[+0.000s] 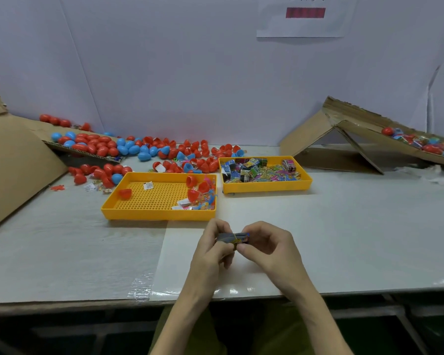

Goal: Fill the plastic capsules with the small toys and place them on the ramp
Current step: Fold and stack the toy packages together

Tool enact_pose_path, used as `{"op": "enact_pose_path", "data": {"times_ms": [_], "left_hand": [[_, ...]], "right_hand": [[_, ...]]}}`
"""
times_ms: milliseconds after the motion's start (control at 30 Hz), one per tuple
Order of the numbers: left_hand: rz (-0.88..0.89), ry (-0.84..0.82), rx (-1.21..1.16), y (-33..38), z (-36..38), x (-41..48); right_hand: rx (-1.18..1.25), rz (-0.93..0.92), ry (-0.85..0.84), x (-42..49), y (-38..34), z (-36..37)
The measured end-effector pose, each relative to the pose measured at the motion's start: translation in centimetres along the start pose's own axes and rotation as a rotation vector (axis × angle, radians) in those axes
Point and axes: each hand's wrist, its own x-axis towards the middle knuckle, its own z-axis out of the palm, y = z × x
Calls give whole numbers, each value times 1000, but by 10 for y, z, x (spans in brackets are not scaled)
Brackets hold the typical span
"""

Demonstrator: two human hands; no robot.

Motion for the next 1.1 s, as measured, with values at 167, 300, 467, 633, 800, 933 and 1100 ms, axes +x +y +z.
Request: {"op": "enact_pose_path", "data": {"times_ms": [167,300,467,633,800,933,1100], "left_hand": [[13,230,63,5,6,-2],[3,306,132,5,9,2],[-54,255,80,2,5,3],[-21,-17,99,3,5,-1],[57,65,191,5,7,-4],[46,87,168,6,0,-4],[-1,23,58,6,-3,-4]], "right_hand": [[-112,-7,-128,-4,0,4],[-87,14,-179,-3,-6,2],[-83,-17,-108,-3,-2,1],[14,-22,103,0,2,-3],[145,21,92,1,1,-6],[159,38,48,1,2,-7],[218,53,-9,4,3,-8]]}}
